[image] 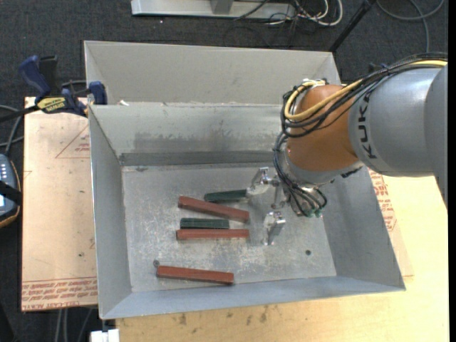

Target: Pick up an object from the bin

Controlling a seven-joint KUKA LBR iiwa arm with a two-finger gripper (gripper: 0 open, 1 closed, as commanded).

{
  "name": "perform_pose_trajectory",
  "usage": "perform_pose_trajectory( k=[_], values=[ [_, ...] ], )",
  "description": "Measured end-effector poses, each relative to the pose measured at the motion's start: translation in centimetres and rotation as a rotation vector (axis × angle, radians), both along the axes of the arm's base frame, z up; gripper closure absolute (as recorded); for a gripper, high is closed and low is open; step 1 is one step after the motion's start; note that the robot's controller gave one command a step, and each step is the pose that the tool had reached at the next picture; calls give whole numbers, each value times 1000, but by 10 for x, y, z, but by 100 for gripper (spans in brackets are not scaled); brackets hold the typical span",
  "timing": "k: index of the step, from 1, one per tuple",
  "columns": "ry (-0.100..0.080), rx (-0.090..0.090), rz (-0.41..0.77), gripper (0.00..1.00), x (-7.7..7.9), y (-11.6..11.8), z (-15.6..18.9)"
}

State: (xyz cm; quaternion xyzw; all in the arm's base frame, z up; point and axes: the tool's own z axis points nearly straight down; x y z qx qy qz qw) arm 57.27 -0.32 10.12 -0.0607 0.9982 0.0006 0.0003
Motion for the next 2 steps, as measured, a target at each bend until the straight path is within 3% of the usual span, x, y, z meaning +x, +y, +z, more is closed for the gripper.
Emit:
perform_pose_trajectory(
  k=[1, 2],
  values=[
    [0, 0, 0, 0, 0, 0, 0],
    [-31, 2, 47, 100, 32, 53, -20]
  ],
)
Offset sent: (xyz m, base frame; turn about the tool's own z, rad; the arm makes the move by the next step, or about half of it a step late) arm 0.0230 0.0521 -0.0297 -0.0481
